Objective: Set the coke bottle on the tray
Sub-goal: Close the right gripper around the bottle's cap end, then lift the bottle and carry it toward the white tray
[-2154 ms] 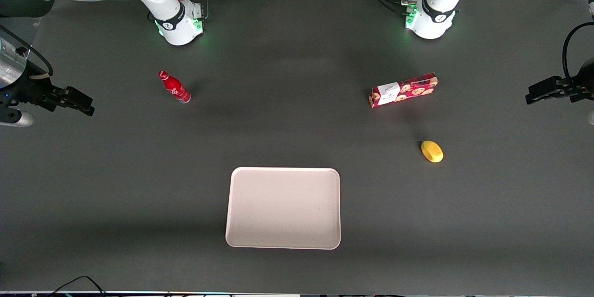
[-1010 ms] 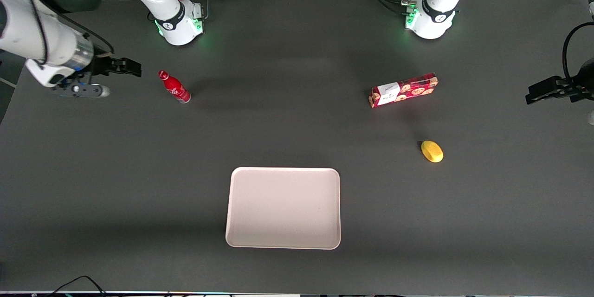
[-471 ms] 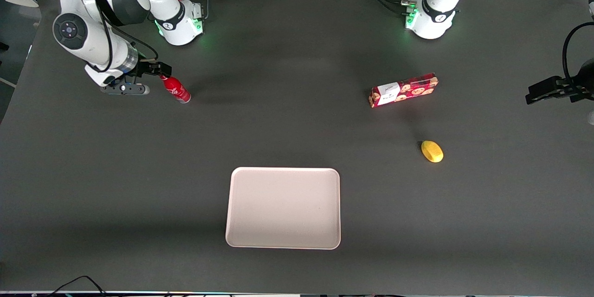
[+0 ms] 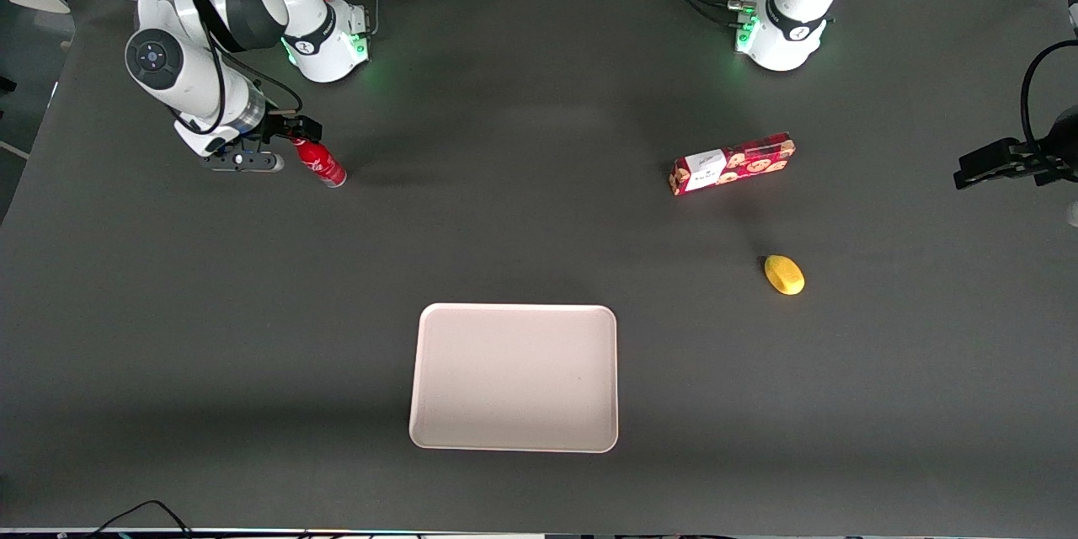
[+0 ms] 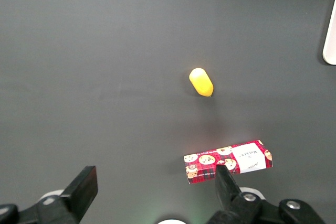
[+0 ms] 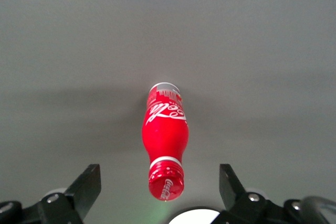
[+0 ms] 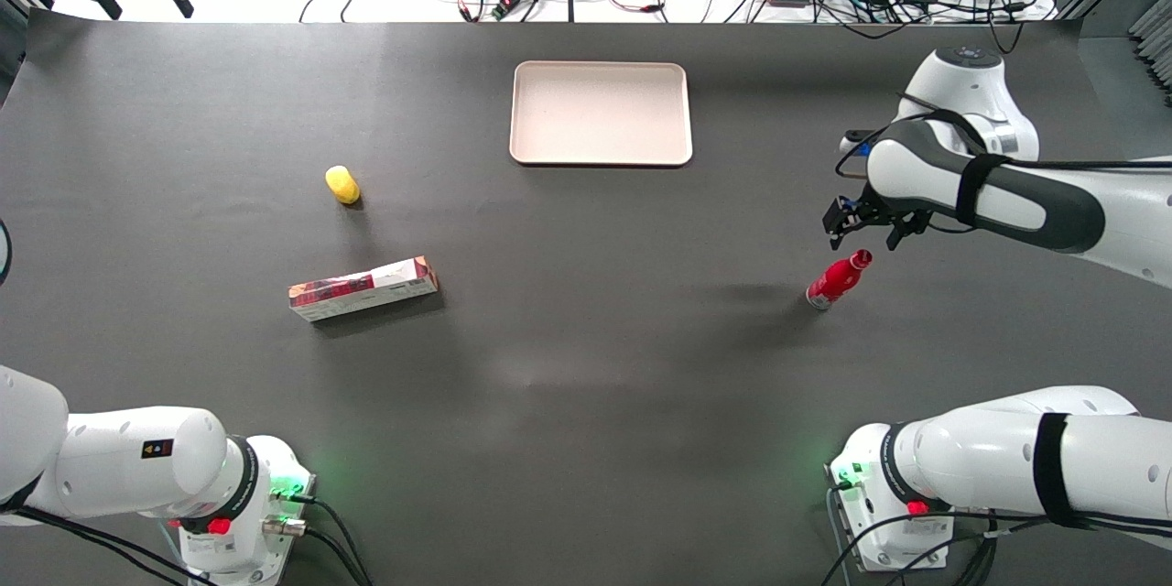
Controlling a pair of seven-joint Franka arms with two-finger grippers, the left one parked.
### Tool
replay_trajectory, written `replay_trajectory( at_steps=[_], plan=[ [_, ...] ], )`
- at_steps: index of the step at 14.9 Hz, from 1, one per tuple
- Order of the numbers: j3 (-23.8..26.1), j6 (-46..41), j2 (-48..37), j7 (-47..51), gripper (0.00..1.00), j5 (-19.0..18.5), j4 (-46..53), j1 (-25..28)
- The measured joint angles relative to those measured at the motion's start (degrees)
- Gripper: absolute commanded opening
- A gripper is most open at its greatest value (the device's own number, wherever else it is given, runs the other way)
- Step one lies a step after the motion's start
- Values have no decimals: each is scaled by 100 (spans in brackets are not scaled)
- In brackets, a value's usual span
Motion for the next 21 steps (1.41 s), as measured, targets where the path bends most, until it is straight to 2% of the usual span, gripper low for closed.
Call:
replay_trajectory(
  at_steps=[2, 3, 6, 9, 10, 13, 15, 21],
  plan=[
    [0, 81, -2, 24, 96, 0, -148, -1],
    [0, 100, -9, 29, 90, 0, -209, -3],
    [0, 184, -72, 36, 52, 0, -341, -5],
    [0, 186, -132, 38, 44, 0, -387, -5],
    [0, 186, -145, 38, 38, 0, -394, -5],
    [0, 189, -154, 39, 7, 0, -396, -5],
    [2, 194, -162, 39, 1, 17, -395, -2],
    [8, 32, -165, 39, 0, 17, -45, -2]
  ],
)
